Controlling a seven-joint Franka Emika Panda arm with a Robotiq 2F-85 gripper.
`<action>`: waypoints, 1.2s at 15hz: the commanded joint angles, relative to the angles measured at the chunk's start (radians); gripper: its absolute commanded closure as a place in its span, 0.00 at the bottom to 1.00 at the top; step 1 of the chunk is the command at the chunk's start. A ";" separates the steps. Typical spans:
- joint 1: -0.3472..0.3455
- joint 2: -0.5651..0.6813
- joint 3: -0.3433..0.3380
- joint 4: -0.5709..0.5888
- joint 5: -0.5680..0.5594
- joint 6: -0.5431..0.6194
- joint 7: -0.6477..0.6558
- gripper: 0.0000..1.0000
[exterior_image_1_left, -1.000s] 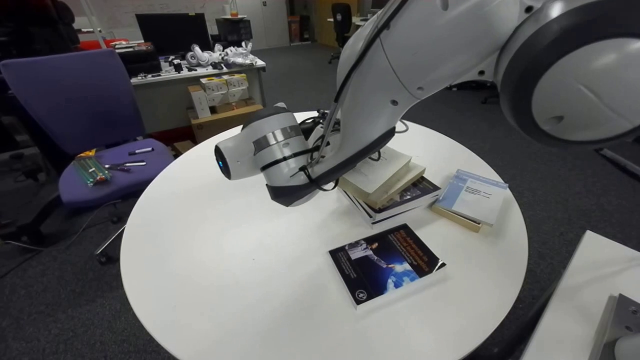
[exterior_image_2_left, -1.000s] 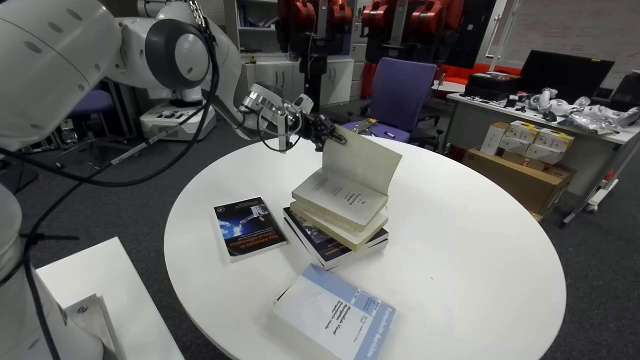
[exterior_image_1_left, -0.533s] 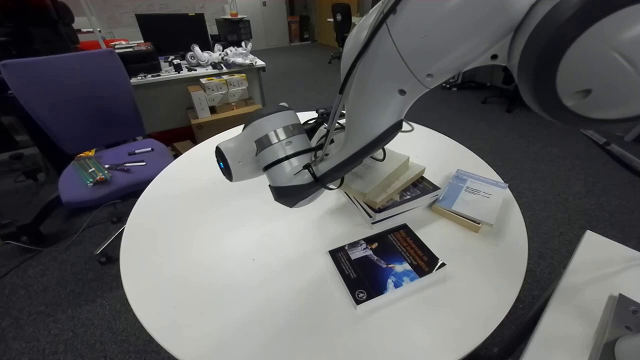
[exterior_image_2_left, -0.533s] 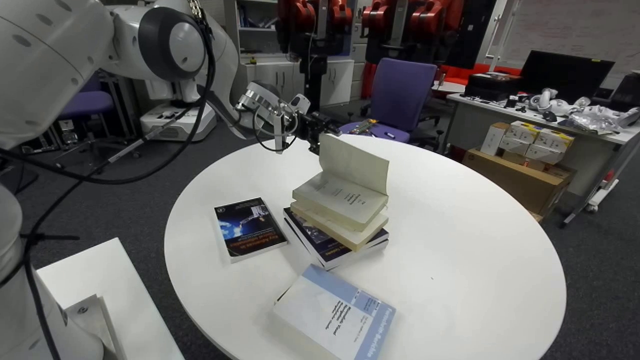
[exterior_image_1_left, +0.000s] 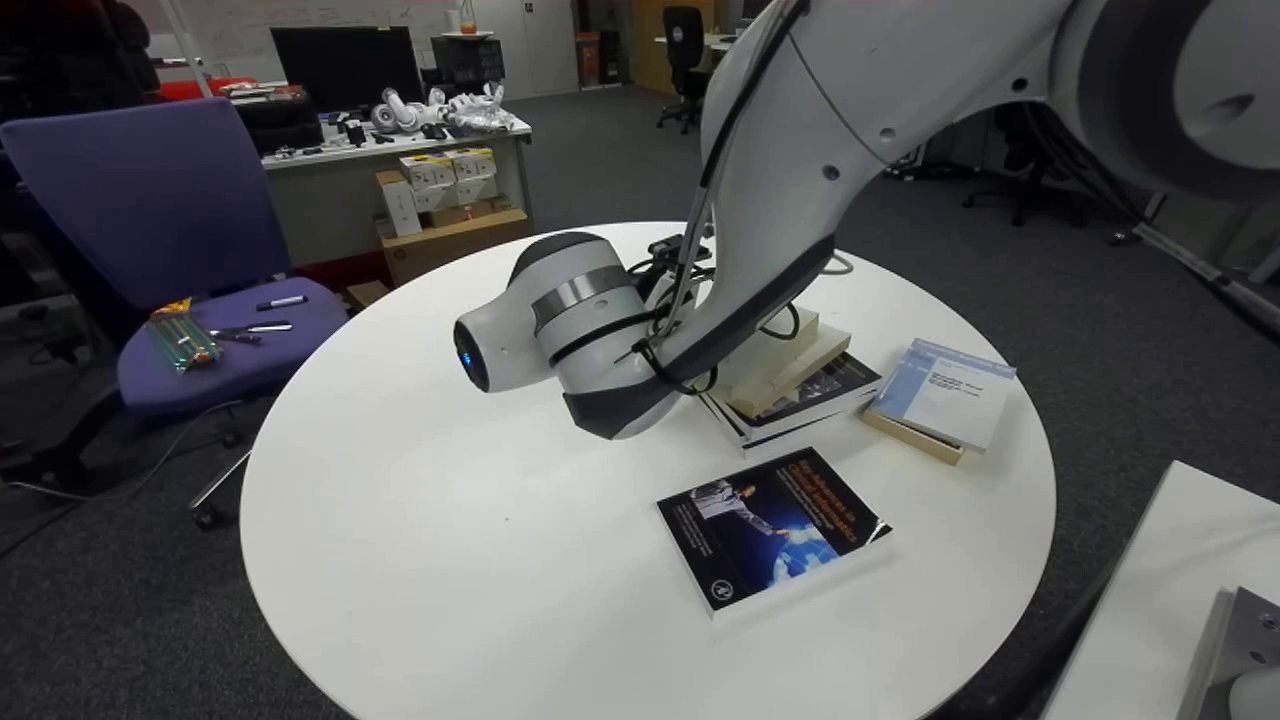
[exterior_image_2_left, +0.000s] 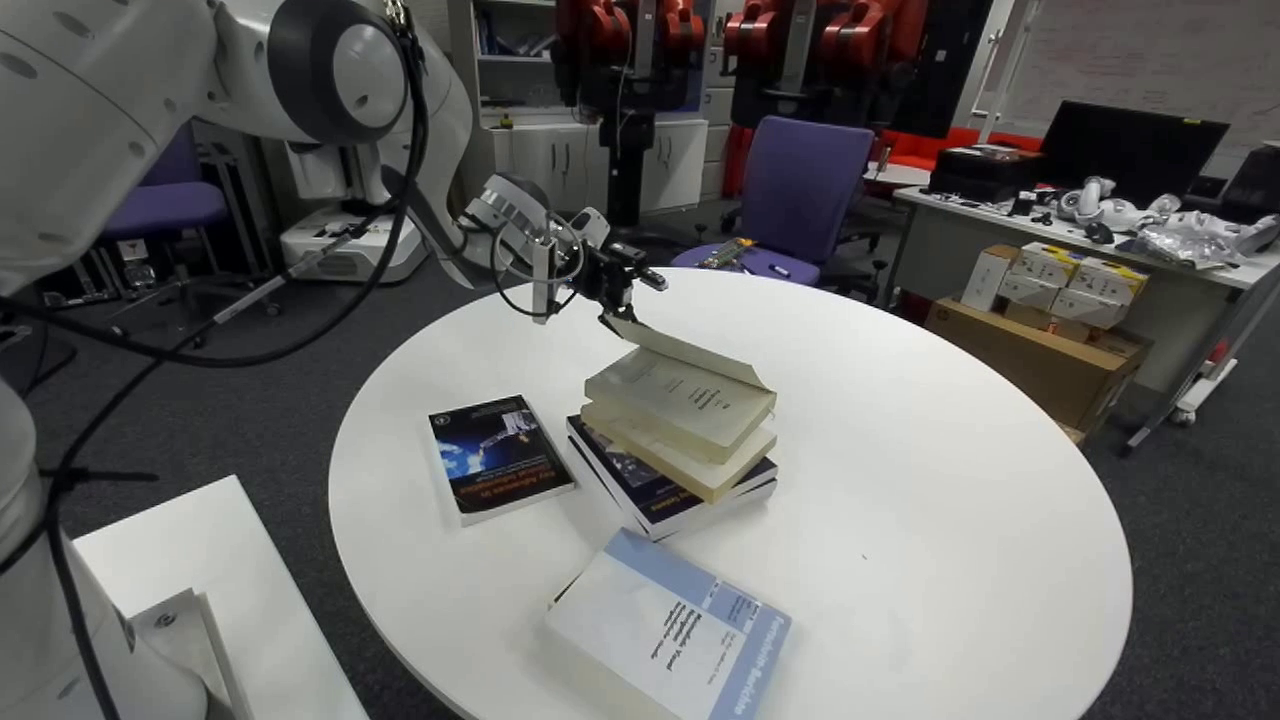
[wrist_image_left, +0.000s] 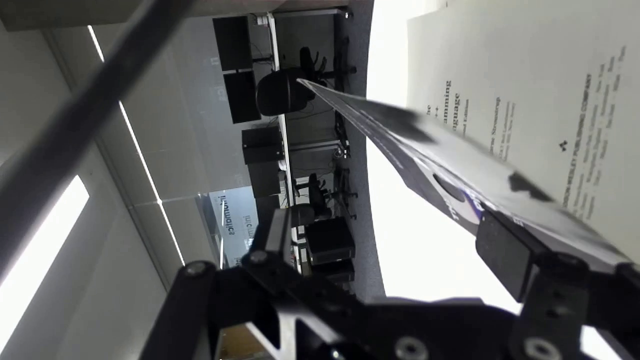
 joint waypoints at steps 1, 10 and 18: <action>-0.044 -0.099 0.030 -0.150 0.017 0.025 0.026 0.00; -0.123 -0.165 0.048 -0.229 0.117 0.023 0.036 0.00; -0.211 -0.202 0.062 -0.215 0.364 0.277 -0.021 0.00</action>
